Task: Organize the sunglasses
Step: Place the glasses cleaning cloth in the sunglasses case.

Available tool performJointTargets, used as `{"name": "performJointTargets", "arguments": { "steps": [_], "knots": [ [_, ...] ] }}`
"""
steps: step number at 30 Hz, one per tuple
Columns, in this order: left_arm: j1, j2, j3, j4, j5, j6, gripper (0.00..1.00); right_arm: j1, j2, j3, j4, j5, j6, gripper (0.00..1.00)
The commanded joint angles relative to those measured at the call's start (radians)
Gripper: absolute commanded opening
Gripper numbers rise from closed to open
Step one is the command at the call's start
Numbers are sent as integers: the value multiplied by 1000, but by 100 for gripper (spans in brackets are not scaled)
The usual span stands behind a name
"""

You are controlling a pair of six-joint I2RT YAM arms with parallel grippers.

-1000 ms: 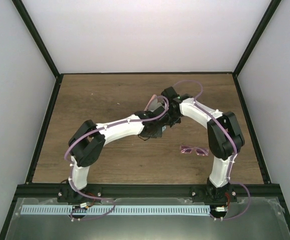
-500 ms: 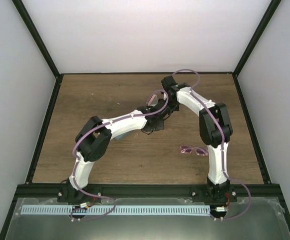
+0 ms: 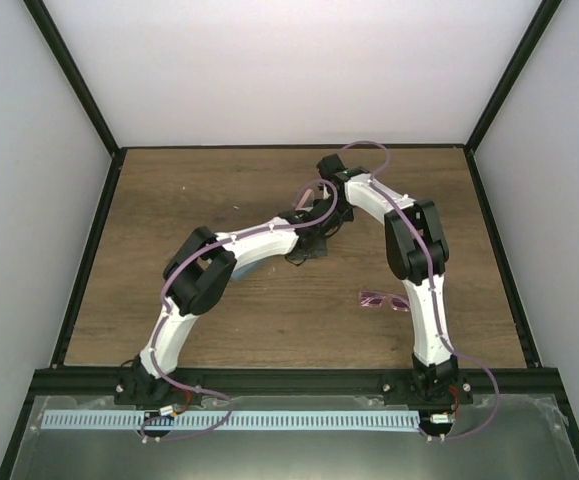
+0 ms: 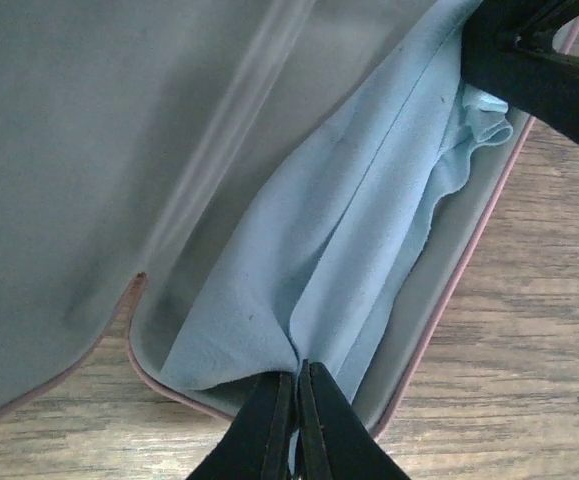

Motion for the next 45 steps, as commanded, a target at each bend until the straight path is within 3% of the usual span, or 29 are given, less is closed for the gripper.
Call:
{"name": "performJointTargets", "arguments": {
  "steps": [1,22,30,38,45],
  "knots": [
    [7,31,20,-20,17,26,4,-6,23,57,40,43,-15,1],
    [47,-86,-185,-42,-52,123,4,-3,-295,-436,152,-84,26,1],
    [47,-105,-175,-33,72,306,4,3,-419,-557,168,-174,68,1],
    [44,-148,-191,-11,212,372,4,1,-422,-541,176,-169,68,1],
    [44,-157,-194,-15,216,365,4,-9,-346,-435,149,-116,42,1]
  ]
}}
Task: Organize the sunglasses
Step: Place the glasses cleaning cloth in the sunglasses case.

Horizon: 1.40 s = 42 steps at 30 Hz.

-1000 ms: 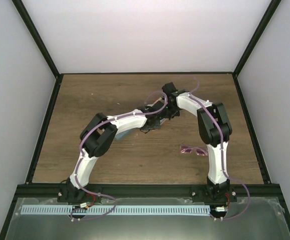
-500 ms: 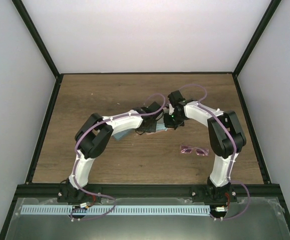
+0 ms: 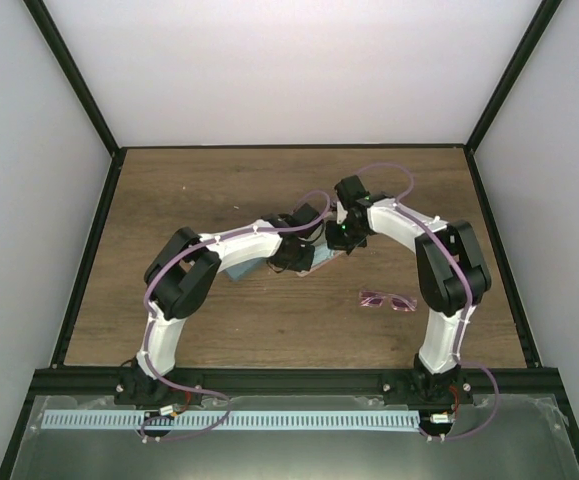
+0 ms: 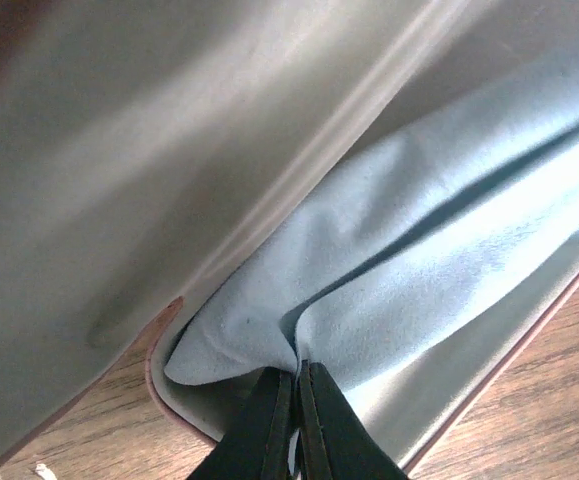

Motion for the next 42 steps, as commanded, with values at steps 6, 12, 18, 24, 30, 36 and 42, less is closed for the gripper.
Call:
{"name": "performJointTargets", "arguments": {
  "steps": [6,12,18,24,30,36,42],
  "knots": [
    [-1,-42,-9,-22,21,22,4,-13,94,173,-35,75,-32,1],
    [-1,-45,2,-25,22,22,4,-13,116,213,-60,110,-40,1],
    [-1,-44,8,-27,30,-1,4,-14,109,203,-72,125,-47,1],
    [-1,-48,9,-35,34,-29,4,-15,99,200,-81,129,-44,1],
    [0,-43,3,-35,56,-50,4,-16,103,194,-94,163,-45,1],
    [0,-38,5,-27,56,-74,4,-27,118,191,-82,180,-46,1],
    [-1,-42,-3,-29,43,-94,5,-31,153,202,-61,180,-44,1]
  ]
}}
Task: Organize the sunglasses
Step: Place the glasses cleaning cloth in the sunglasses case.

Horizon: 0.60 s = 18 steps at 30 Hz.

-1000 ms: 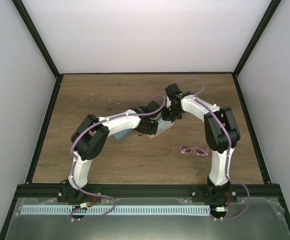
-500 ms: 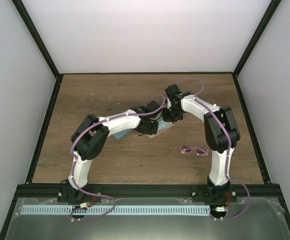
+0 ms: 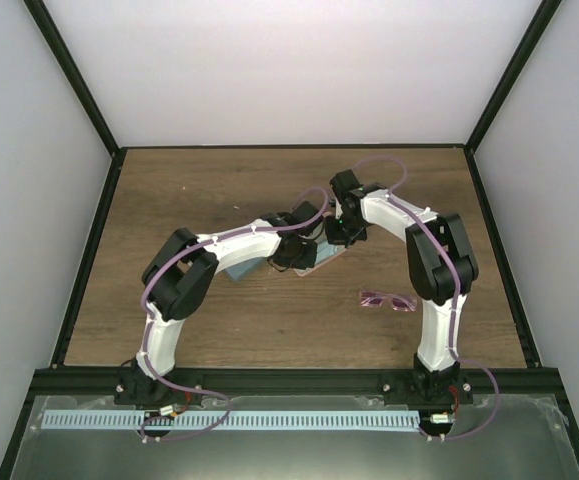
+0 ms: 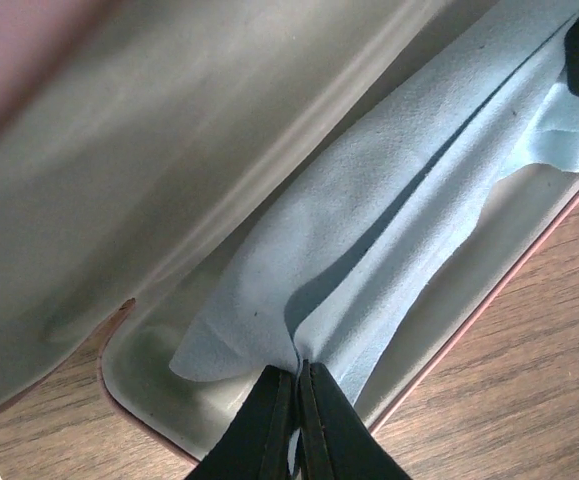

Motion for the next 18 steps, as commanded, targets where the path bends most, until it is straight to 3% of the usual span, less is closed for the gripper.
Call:
{"name": "performJointTargets", "arguments": {
  "steps": [1,18],
  "knots": [
    [-1,-26,-7,-58,-9,-25,6,-26,39,40,36,65,-7,1],
    [-1,-18,-26,-55,4,-23,6,-26,65,91,41,99,-11,1]
  ]
}}
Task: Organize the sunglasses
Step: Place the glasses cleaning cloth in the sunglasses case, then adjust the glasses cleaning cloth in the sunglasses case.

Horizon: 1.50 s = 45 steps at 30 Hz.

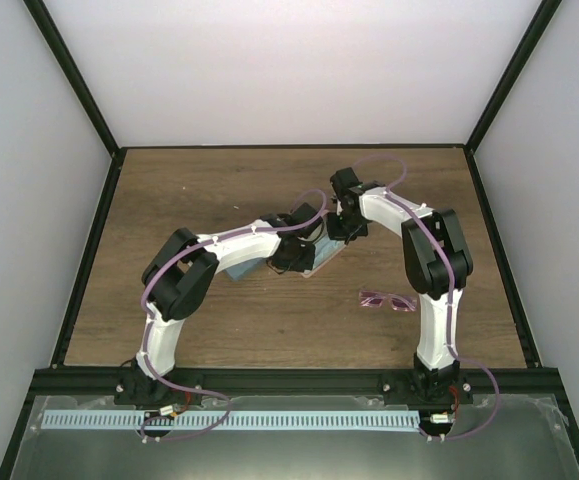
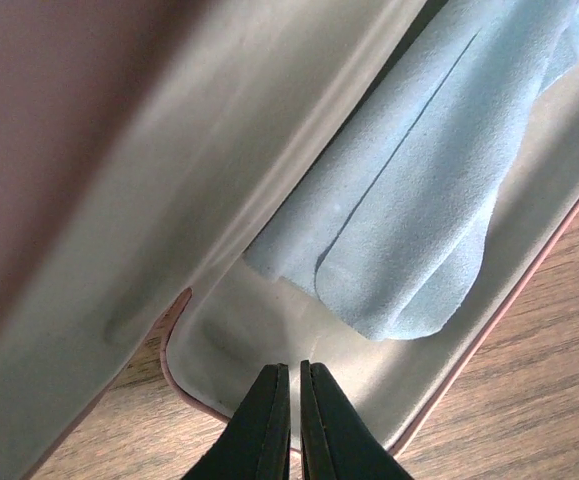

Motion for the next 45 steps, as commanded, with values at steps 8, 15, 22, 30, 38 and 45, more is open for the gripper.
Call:
{"name": "performJointTargets", "arguments": {
  "steps": [8,15,22,30,38,45],
  "knots": [
    [-1,-21,-20,-26,1,-5,6,-10,18,57,13,-7,-25,7],
    [-1,-17,0,-31,0,-2,6,-10,-18,60,3,-21,-30,27],
    [-1,-12,28,-35,14,-13,7,-10,-84,52,-13,-28,-22,41],
    [3,-32,18,-74,-46,14,9,-17,-96,15,-16,27,46,23],
    [41,-40,-16,-94,-100,59,10,-17,-128,-64,2,39,58,6],
    [44,-64,-25,-60,-42,38,15,-17,-195,-152,24,22,78,3]
  ]
}}
